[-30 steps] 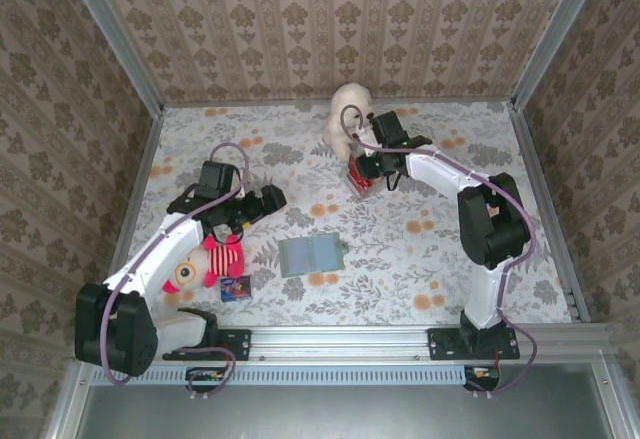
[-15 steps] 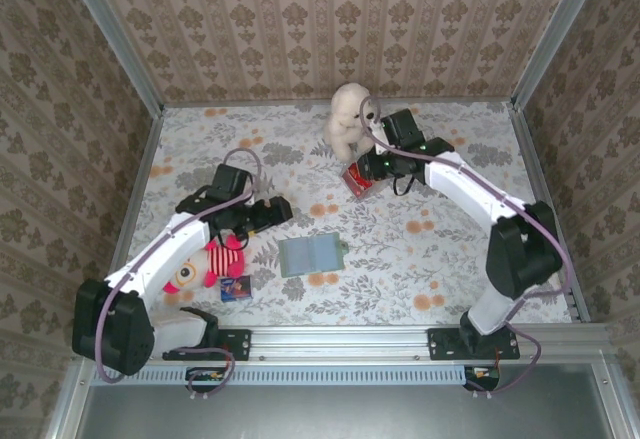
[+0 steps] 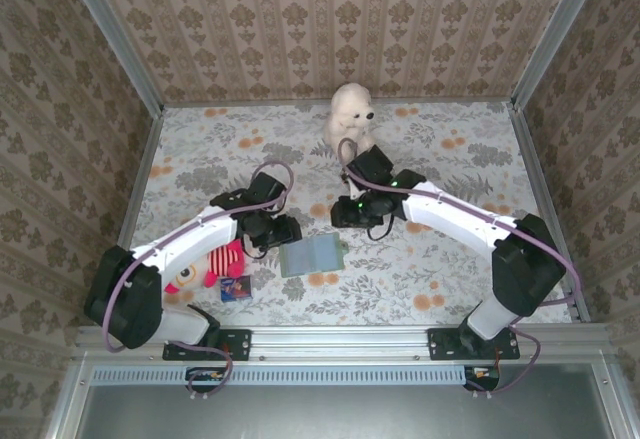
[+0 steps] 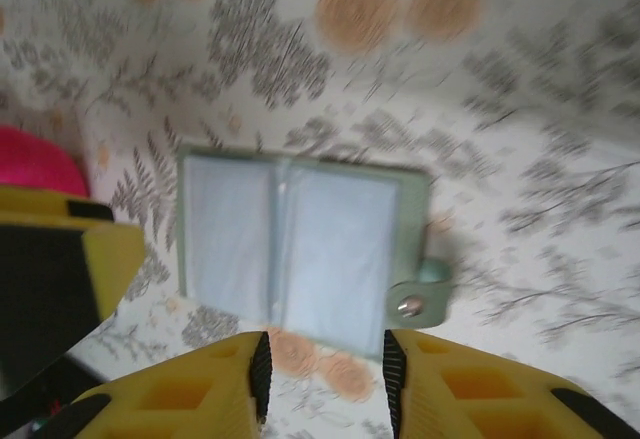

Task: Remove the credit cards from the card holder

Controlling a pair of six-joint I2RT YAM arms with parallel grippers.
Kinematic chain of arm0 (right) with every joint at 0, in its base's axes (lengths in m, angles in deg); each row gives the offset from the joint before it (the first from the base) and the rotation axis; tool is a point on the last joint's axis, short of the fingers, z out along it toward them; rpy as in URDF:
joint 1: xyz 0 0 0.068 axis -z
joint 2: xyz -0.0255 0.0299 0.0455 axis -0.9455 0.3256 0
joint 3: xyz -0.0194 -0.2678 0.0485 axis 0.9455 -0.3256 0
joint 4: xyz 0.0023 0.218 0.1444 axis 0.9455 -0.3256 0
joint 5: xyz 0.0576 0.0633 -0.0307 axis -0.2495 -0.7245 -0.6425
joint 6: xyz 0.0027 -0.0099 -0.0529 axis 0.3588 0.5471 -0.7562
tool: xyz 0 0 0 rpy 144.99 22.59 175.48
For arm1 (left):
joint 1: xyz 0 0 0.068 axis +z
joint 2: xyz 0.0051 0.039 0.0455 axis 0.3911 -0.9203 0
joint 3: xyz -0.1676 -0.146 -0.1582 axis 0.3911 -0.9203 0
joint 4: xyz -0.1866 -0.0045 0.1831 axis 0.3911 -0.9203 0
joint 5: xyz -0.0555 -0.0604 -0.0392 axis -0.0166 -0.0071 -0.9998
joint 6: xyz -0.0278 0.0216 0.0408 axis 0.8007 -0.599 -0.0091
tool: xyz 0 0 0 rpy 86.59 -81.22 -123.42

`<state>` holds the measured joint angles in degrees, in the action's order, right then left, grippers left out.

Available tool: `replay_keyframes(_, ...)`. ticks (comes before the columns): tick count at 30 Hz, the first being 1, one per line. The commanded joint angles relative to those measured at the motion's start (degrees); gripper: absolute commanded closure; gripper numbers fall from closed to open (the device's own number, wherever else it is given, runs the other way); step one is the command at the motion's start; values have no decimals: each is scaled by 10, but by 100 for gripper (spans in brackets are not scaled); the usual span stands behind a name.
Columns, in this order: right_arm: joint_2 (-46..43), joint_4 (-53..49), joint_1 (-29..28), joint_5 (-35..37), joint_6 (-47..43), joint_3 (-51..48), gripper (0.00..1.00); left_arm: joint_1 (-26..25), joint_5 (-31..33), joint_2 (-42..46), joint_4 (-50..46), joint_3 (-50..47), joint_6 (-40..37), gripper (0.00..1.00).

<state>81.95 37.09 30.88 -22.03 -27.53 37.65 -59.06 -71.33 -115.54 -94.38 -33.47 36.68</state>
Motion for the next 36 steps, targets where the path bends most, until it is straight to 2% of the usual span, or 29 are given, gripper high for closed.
replay_keyframes(1, 43, 25, -13, -41, 54, -8, 67, -7, 1, -8, 14, -24, 27, 53)
replay_keyframes(7, 106, 17, -40, -38, 53, 22, 69, -18, 6, -38, 19, -33, 35, 59)
replay_keyframes(11, 133, 2, -44, -5, 58, 31, 71, -20, 7, -50, 25, -37, 38, 65)
replay_keyframes(20, 171, -9, -38, 37, 54, 36, 69, -22, 18, -64, 31, -47, 48, 65)
replay_keyframes(30, 206, -22, -38, 29, 35, 49, 68, -23, -1, -71, 59, -55, 52, 63)
replay_keyframes(36, 220, -10, -36, -1, 32, 42, 69, -23, -21, -74, 77, -58, 53, 73)
